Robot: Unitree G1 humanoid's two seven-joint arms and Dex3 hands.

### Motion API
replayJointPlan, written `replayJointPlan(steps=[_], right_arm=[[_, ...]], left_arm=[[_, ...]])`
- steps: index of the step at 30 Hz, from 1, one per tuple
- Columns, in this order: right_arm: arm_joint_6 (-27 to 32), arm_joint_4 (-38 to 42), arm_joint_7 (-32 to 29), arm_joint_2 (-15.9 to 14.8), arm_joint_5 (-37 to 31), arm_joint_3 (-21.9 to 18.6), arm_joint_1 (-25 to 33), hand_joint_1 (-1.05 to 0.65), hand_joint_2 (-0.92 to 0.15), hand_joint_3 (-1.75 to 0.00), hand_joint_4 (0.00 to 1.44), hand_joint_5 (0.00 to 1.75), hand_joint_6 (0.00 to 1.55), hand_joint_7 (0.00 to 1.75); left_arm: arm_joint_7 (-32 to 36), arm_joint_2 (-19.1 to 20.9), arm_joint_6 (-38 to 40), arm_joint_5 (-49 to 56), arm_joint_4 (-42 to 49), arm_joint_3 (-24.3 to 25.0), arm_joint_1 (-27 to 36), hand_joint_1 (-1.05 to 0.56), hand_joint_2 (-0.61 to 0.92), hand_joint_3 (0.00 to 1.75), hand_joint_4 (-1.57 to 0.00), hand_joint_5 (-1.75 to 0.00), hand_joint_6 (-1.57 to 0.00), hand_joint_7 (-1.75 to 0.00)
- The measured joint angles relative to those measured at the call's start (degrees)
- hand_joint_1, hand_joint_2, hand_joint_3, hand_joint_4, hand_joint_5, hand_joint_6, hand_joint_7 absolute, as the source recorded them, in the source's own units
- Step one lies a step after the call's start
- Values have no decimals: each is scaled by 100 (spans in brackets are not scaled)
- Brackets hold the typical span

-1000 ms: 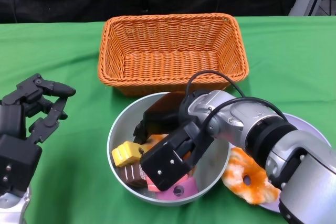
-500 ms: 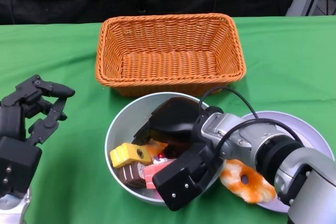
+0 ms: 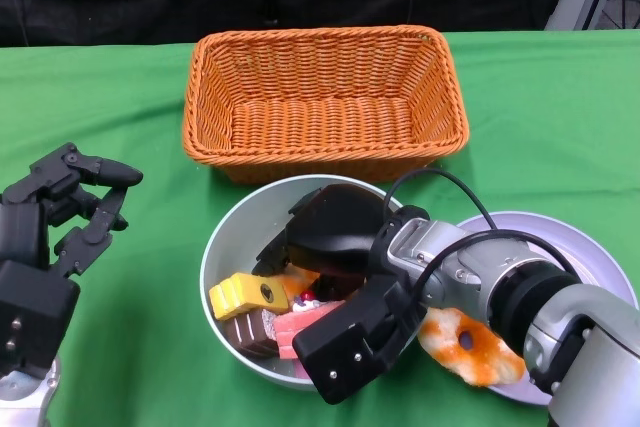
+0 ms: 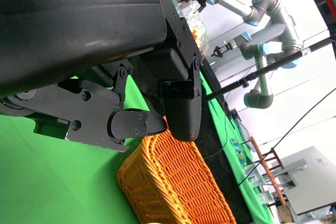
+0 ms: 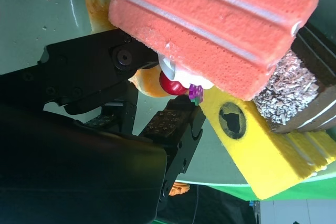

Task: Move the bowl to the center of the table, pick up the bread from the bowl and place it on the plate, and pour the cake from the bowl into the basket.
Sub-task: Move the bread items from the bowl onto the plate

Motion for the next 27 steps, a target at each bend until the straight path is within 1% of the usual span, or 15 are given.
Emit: replayJointPlan(steps=[2,4,5,7,10,14,16,18,21,26,27], right_arm=[[-9,0,-74,-1,-3,0,22,-34,-88,0,54,136,113,7],[-16,2,-115,-2,-4,0,30,-34,-88,0,53,138,113,7],[-19,2,-141,-2,-7,0,31,-37,-86,0,54,131,114,6],[-20,1,-217,-3,-15,2,34,-38,-84,0,55,126,114,6],[-16,0,-343,-5,-66,23,38,-39,-85,-1,57,124,113,5],[17,-4,-789,-25,-283,144,61,-39,-85,0,59,123,112,3],[18,-3,-854,-28,-322,163,61,-39,-85,0,59,122,112,3],[64,-6,-948,-31,-390,190,61,-37,-88,-1,60,117,112,2],[139,-10,-1064,-36,-422,212,61,-36,-89,-1,62,112,112,1],[172,-10,-1085,-37,-423,214,61,-38,-88,0,63,115,113,1],[179,-10,-1092,-37,-424,214,61,-38,-88,0,64,112,113,1]], left_arm=[[0,0,0,0,0,-1,0,-17,92,38,-80,-143,-82,-106],[0,0,0,0,0,-1,0,-16,92,38,-80,-143,-82,-106],[0,0,0,0,0,-2,0,-16,92,38,-80,-143,-82,-106],[0,0,0,0,0,-1,0,-16,92,38,-80,-143,-81,-106],[-1,0,0,-2,0,-1,0,-15,92,38,-80,-143,-81,-105],[-16,0,-1,-16,0,-1,0,-15,92,39,-80,-143,-81,-105],[-19,0,-3,-16,0,-1,0,-15,92,39,-80,-143,-81,-105],[-19,0,-3,-16,0,-1,0,-14,92,39,-79,-142,-80,-104],[-19,0,-2,-16,-1,-1,0,-13,92,39,-78,-142,-80,-104],[-19,0,-2,-16,-1,-1,0,-14,92,39,-77,-143,-80,-103],[-20,0,-2,-16,-1,-1,1,-14,92,39,-77,-143,-80,-103]])
